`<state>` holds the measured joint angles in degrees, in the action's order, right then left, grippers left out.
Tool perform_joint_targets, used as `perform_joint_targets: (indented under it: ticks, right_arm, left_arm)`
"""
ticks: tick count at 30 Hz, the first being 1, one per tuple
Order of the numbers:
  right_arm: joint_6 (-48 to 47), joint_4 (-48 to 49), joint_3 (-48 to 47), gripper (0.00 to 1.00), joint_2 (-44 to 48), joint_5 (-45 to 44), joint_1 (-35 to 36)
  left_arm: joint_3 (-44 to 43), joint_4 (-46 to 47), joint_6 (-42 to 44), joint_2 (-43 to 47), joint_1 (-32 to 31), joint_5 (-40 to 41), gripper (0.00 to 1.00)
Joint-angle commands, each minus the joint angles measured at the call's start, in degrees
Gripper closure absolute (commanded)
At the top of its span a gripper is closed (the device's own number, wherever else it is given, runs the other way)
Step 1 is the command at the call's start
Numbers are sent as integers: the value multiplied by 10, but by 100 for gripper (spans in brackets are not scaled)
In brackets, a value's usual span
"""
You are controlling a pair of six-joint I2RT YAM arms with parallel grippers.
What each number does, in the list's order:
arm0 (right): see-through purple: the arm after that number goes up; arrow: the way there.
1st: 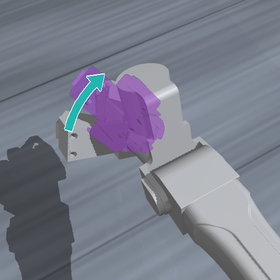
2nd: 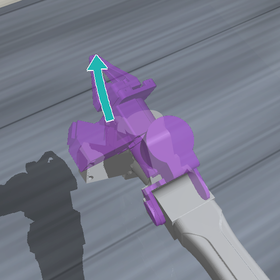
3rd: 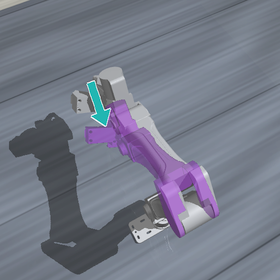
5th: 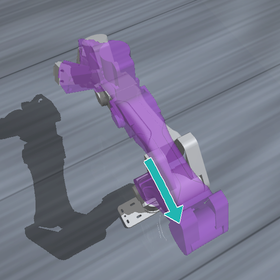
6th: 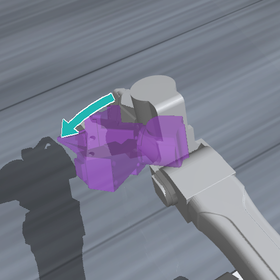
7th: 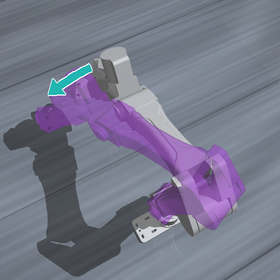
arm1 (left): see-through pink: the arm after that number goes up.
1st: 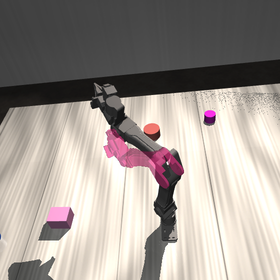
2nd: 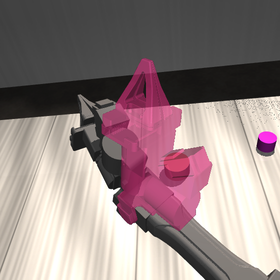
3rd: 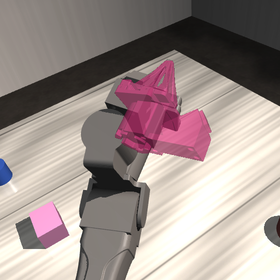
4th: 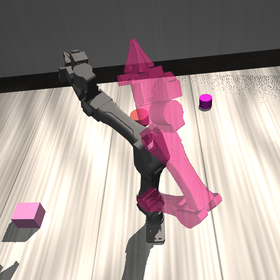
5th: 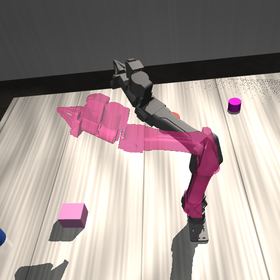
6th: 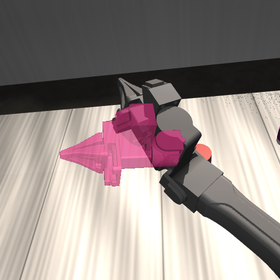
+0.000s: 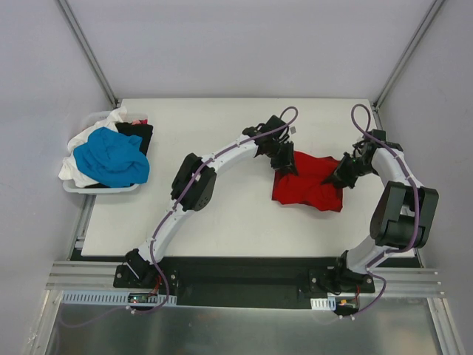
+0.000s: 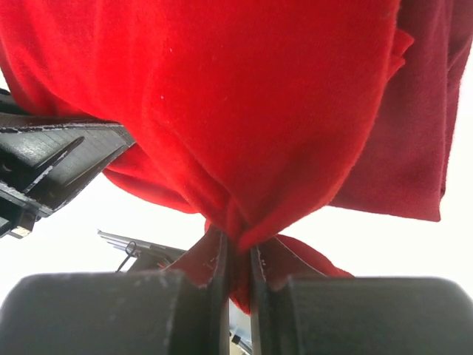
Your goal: Fold and stack the t-shirts
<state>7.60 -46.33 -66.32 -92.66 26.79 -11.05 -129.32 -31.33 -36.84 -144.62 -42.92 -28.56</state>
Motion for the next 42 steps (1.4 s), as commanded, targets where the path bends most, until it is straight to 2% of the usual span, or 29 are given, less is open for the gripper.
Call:
perform_joint_targets:
  ticks: [1,6,7,8,9,10,14,18,21,28,30,32,33,37,40,41,42]
  right_arm:
    - [-17,-37,-36,99,0,-82,-29]
    - [-18,-36,-45,99,-11,-80,-28]
    - [-20,-37,-46,97,-10,-80,-28]
    - [-21,-37,-45,85,-9,-83,-28]
    - [-21,-38,-44,28,-6,-88,-27]
    - [-28,-39,-45,1,-2,-92,-23]
    - [-31,-43,-40,0,13,-131,8]
    - [-23,-41,-28,0,41,-163,10]
    - [-12,-48,-34,0,62,-145,15]
    - [29,-36,4,0,51,-132,109]
    - [40,-31,3,5,46,-133,127]
    - [45,-29,-10,17,39,-133,145]
    - [47,-29,-16,20,31,-133,150]
    - [58,-31,-50,22,16,-133,179]
    - [70,-32,-72,47,-3,-133,197]
    - [73,-32,-76,73,-9,-133,201]
    - [75,-32,-76,86,-14,-134,204]
  left_arm:
    - [35,-66,36,24,55,98,98]
    - [21,-65,42,20,58,102,97]
    - [21,-65,42,19,60,102,96]
    - [20,-65,42,19,60,102,90]
    - [19,-65,43,20,60,102,72]
    - [19,-65,46,20,60,104,2]
    - [14,-65,55,28,61,120,1]
    - [20,-65,61,49,63,134,1]
    - [22,-65,60,72,62,134,1]
    - [13,-65,50,83,59,112,1]
    - [28,-65,55,100,57,115,1]
    - [29,-64,68,120,52,133,1]
    - [26,-65,74,126,45,143,1]
    - [12,-65,69,158,37,168,1]
    - [32,-65,63,190,34,179,1]
    - [39,-65,63,202,35,180,1]
    - [47,-65,66,208,34,177,1]
